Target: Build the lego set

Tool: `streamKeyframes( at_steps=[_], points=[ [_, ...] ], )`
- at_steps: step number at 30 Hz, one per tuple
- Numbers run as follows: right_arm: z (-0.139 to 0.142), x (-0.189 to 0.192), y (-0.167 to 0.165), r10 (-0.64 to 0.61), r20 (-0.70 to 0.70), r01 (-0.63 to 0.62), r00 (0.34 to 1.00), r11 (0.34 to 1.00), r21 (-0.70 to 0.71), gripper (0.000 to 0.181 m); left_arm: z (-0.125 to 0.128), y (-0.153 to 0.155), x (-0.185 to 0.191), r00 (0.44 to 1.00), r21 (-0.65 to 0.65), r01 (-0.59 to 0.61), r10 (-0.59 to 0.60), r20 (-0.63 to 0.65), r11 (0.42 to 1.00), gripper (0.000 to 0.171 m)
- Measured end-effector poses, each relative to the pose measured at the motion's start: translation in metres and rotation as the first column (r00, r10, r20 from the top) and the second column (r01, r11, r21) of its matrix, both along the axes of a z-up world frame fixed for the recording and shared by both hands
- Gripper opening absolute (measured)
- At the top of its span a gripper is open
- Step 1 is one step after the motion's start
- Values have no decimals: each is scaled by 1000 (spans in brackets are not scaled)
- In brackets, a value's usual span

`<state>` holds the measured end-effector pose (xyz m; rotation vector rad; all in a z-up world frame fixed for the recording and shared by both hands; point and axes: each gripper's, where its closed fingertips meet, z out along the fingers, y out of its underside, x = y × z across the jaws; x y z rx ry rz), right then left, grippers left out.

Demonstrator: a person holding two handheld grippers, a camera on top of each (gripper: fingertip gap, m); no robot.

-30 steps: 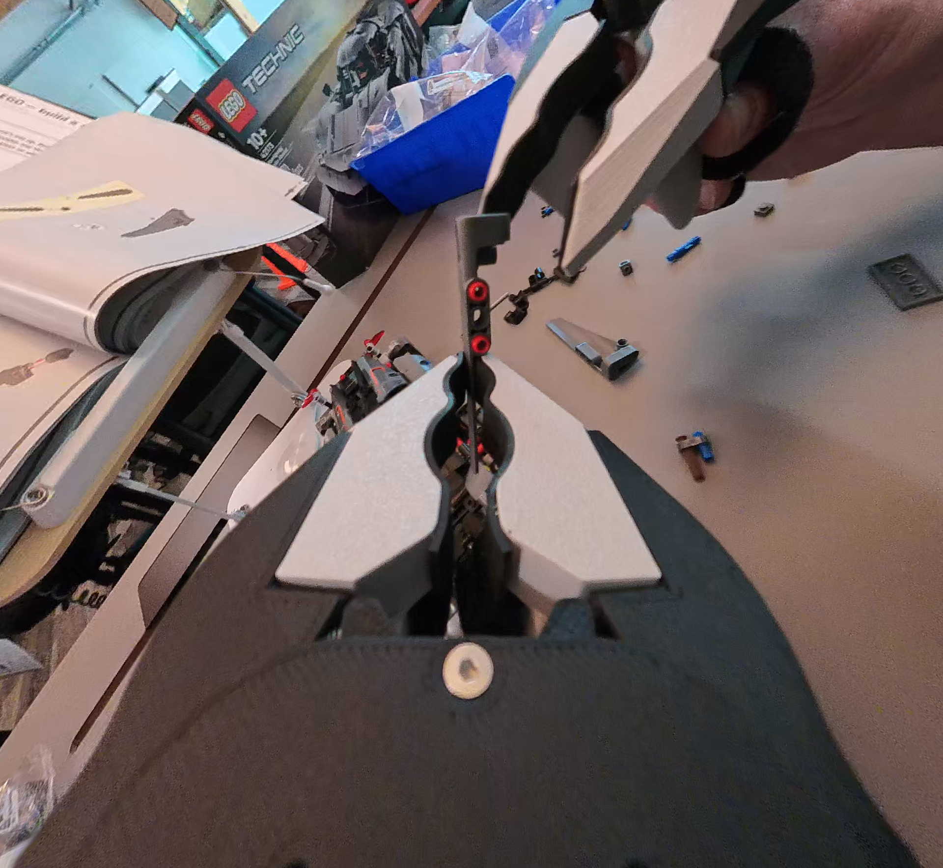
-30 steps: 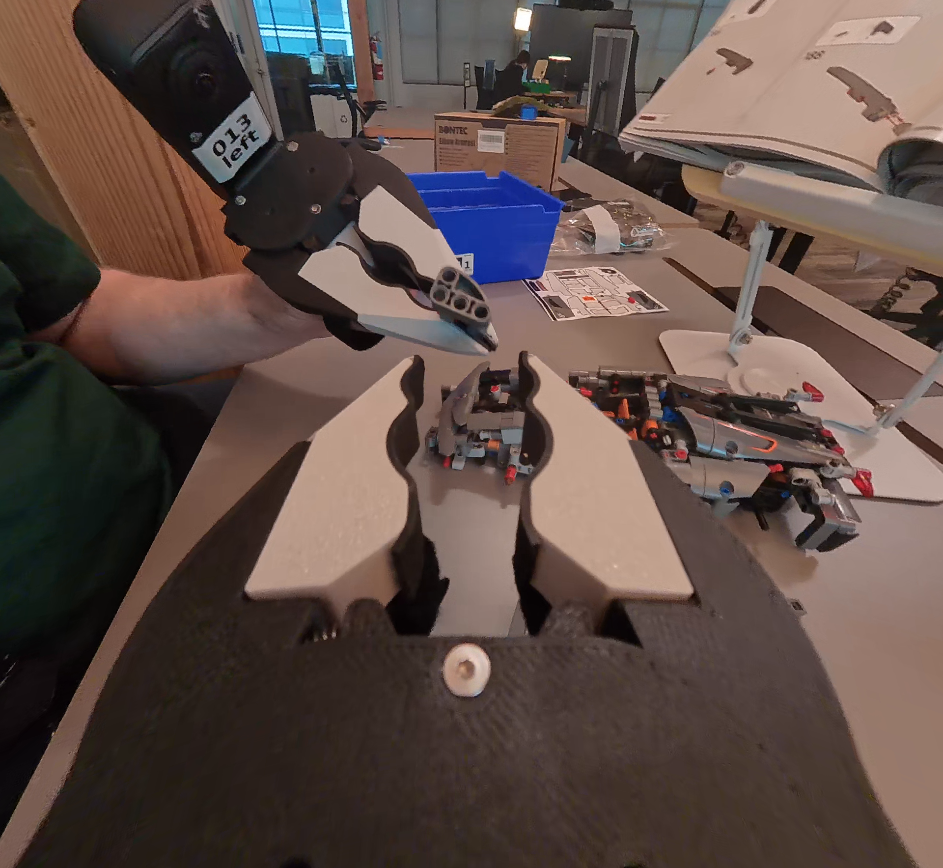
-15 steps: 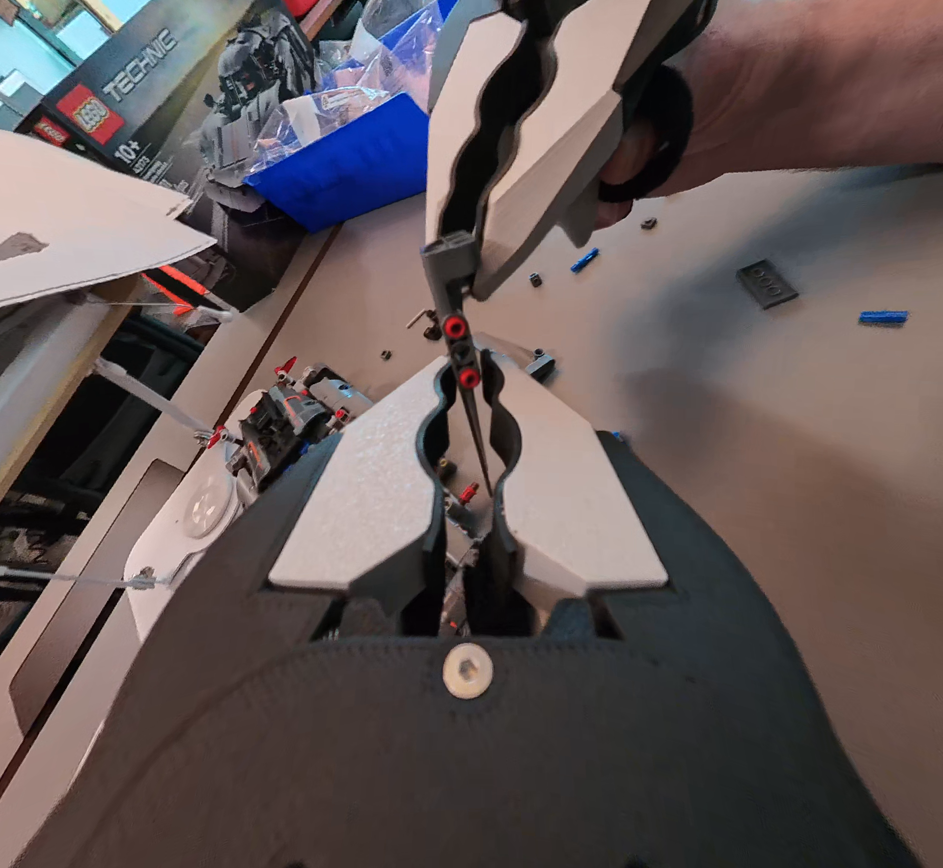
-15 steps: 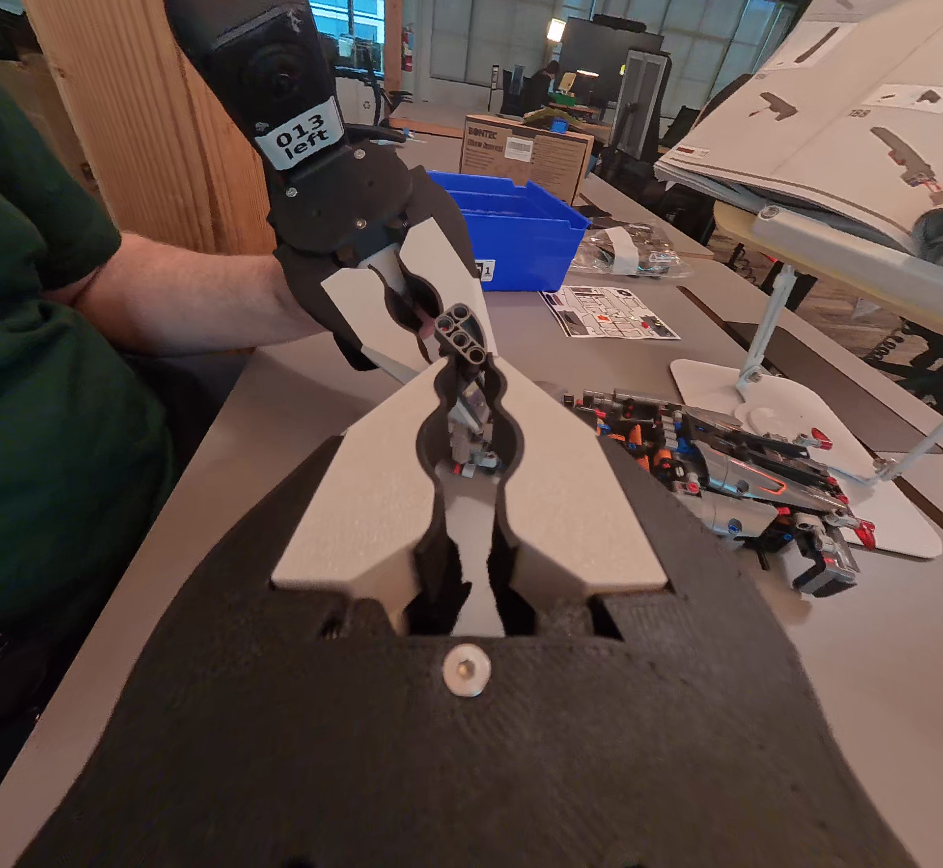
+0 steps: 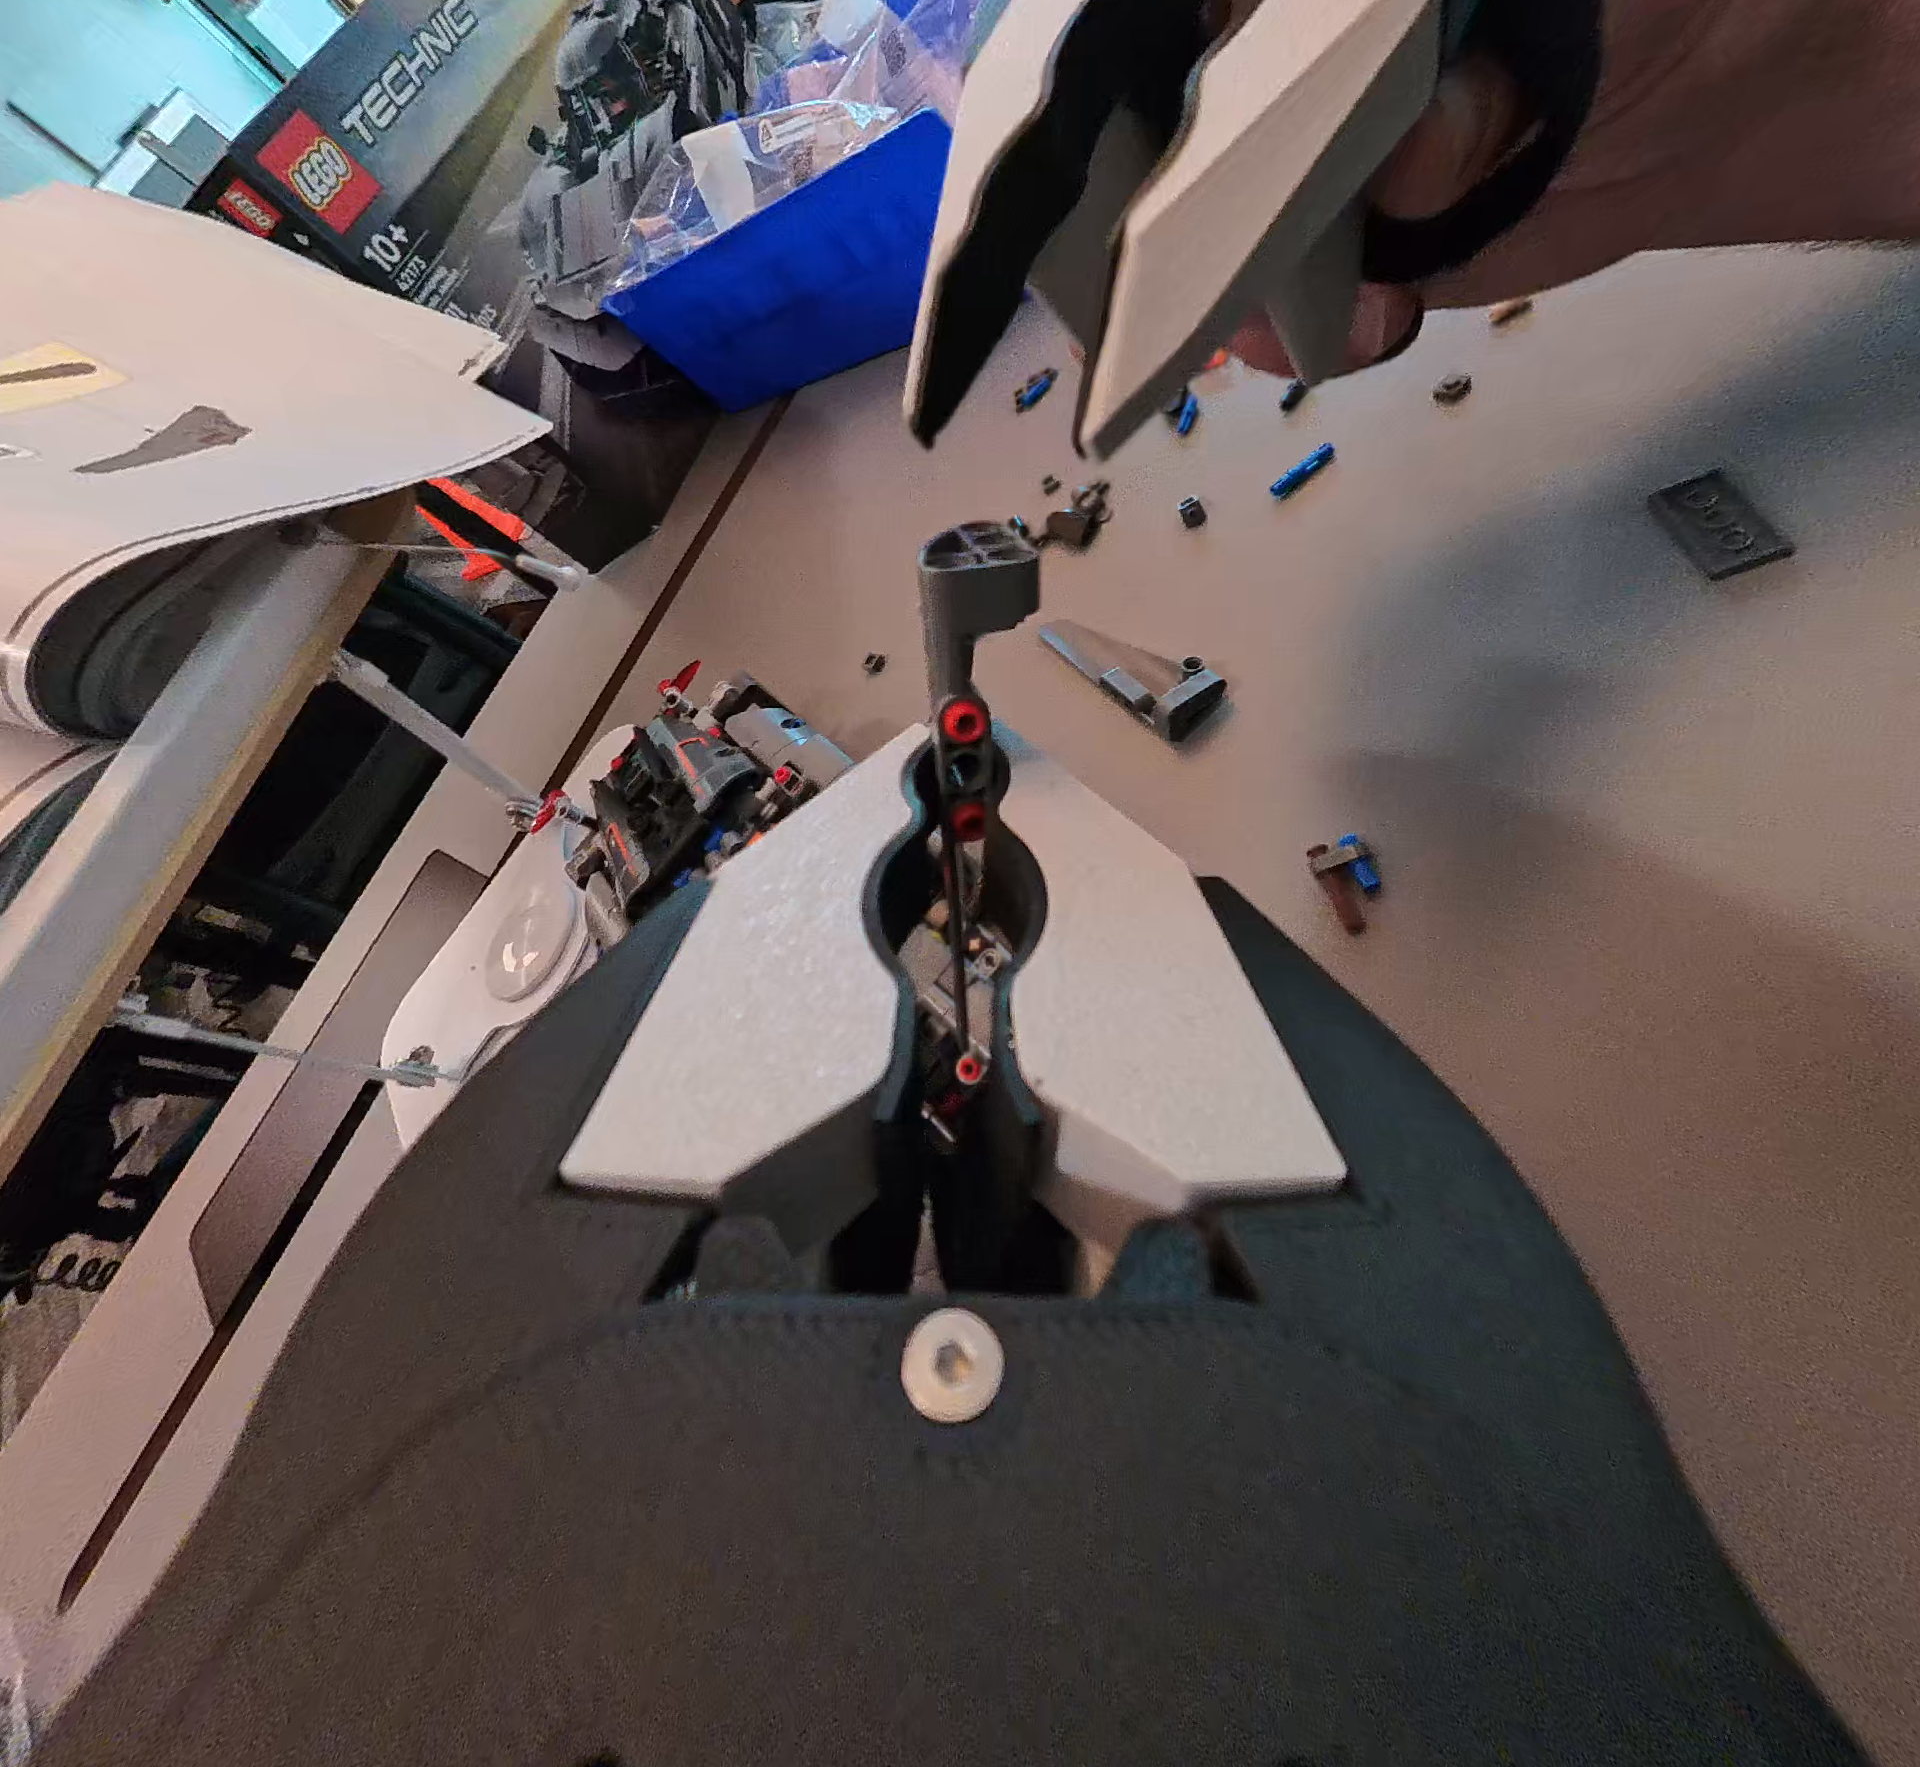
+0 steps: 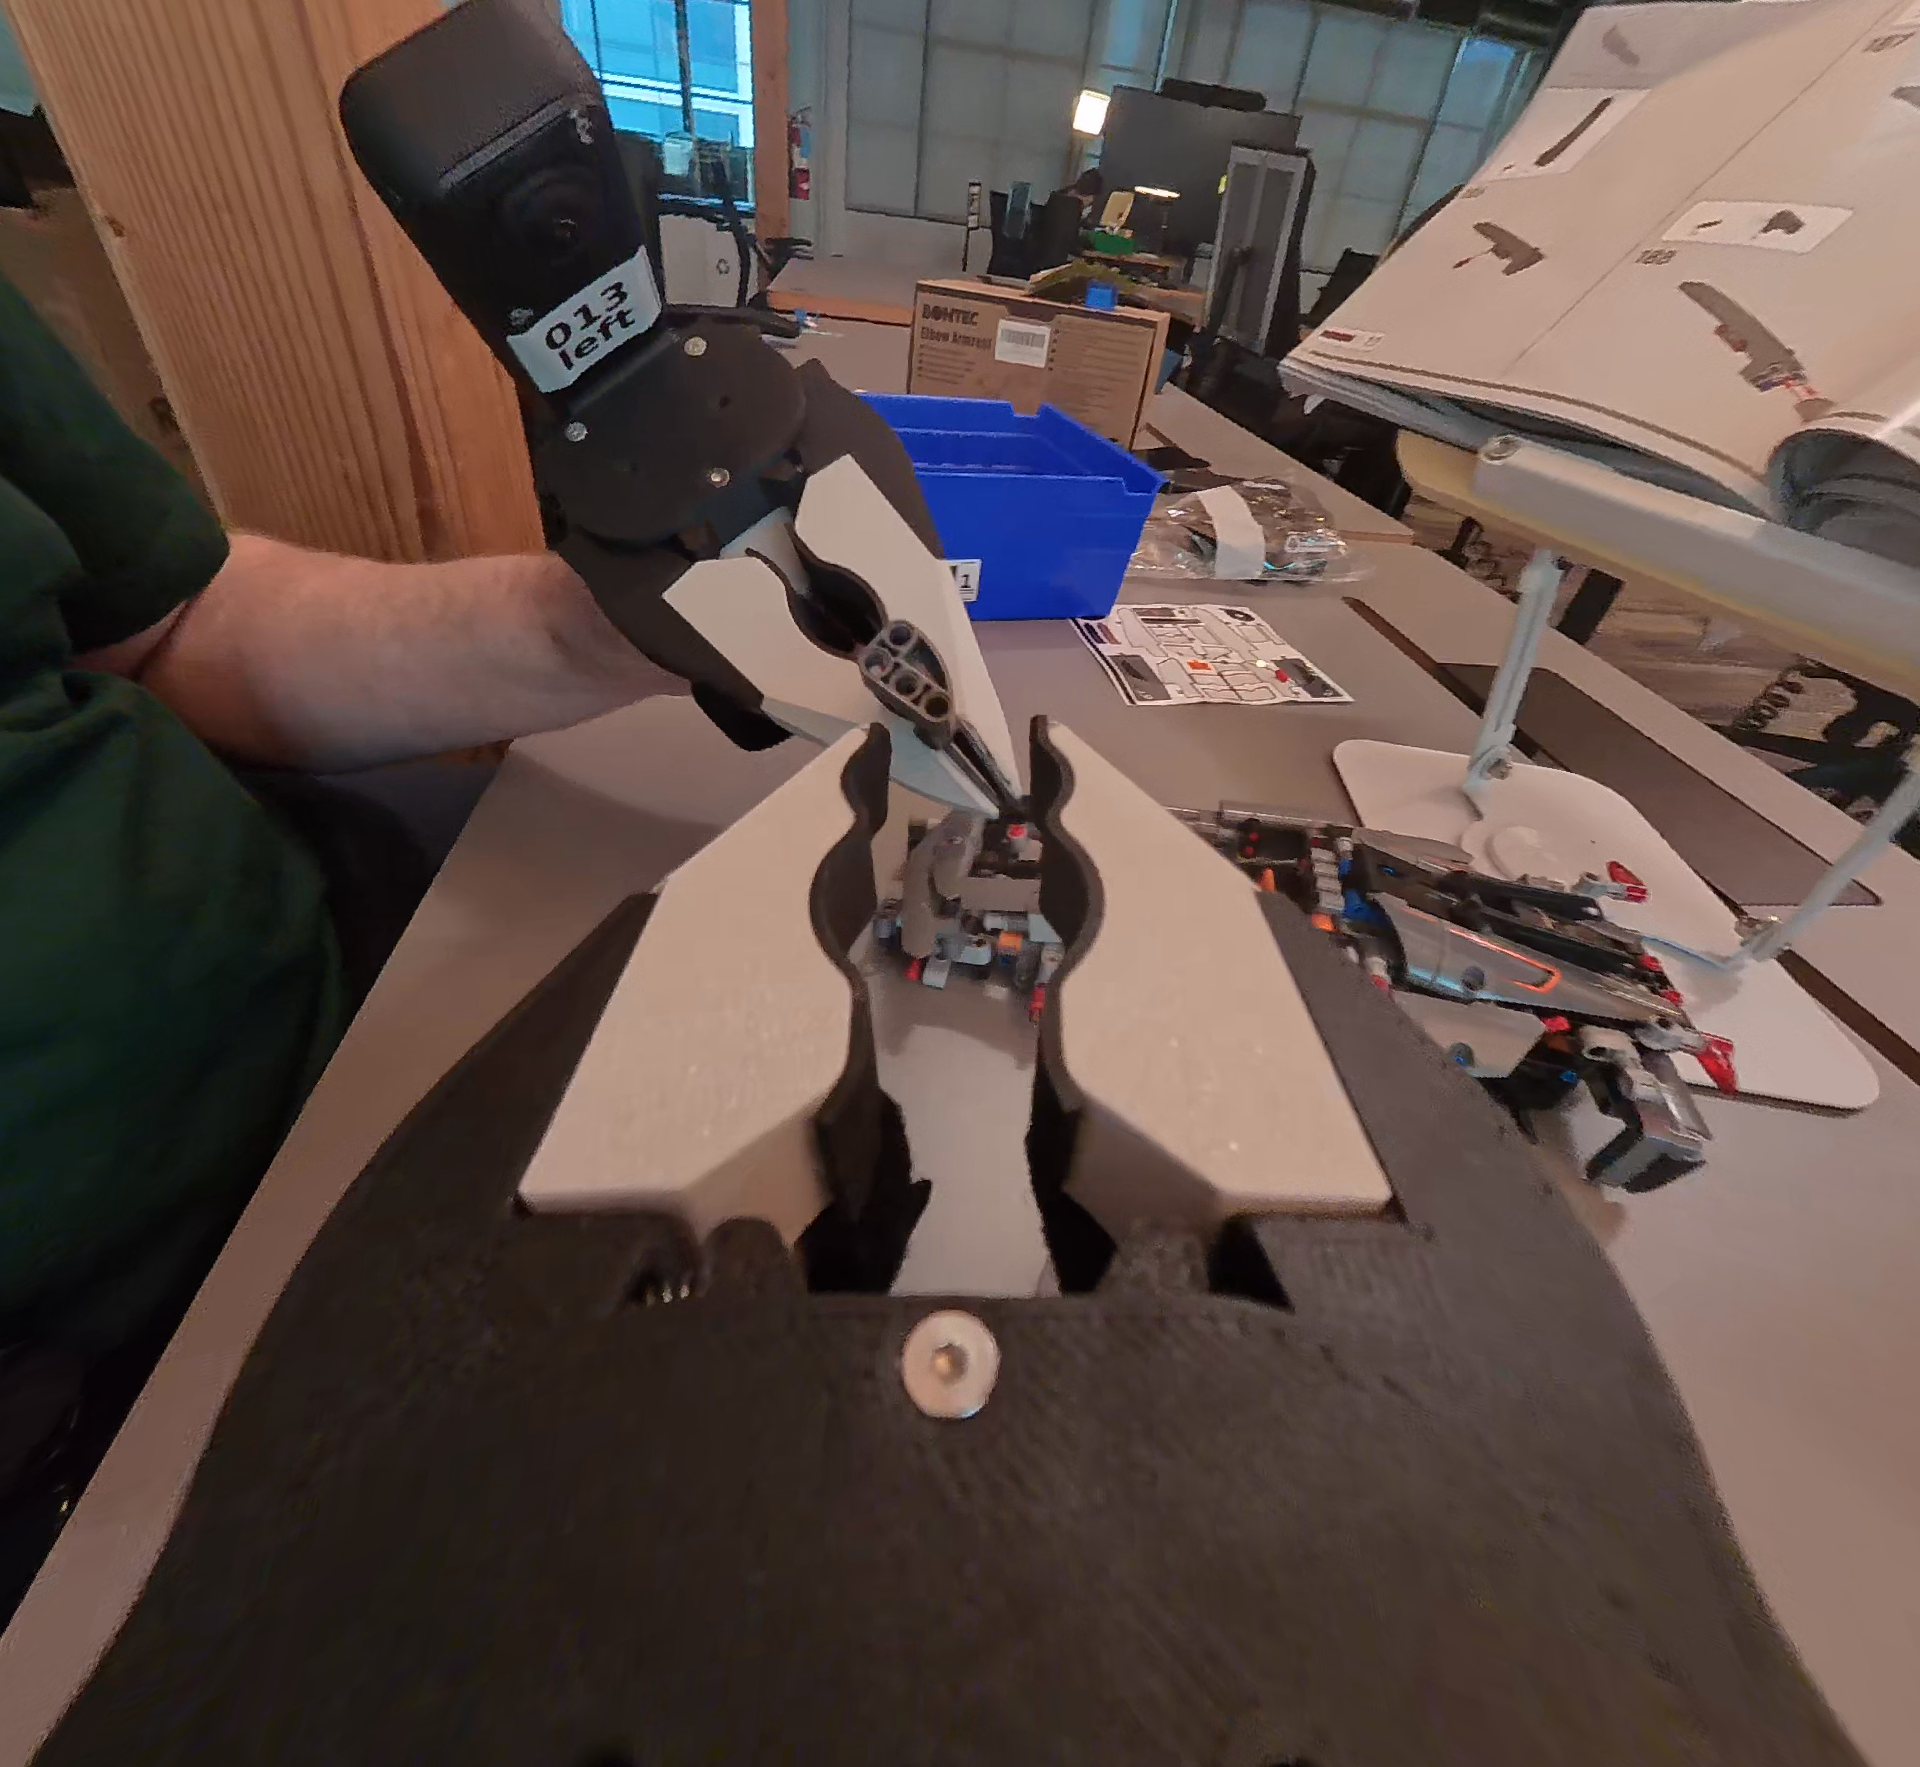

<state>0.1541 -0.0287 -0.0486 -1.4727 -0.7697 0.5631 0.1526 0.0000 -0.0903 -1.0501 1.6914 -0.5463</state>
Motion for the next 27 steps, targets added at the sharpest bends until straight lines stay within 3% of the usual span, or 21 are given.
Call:
streamKeyframes(
  at_steps=[6,11,15,20,27],
  points=[
    [16,63,7,-219,-40,220,975,975,39,22,4,24,-9,999,21,-39,39,16,999,0],
    [25,147,-11,-449,-108,450,887,893,-17,12,8,45,-13,998,53,-59,58,17,997,0],
    [-16,180,-29,-539,109,550,835,815,-181,11,10,61,-9,998,70,-55,54,13,996,0],
    [-79,199,-43,-505,415,641,757,695,-325,10,12,74,0,999,80,-51,52,-14,995,0],
    [-137,197,-69,-314,541,593,780,649,-477,11,2,79,0,999,2,-35,35,12,999,0]
  ],
)
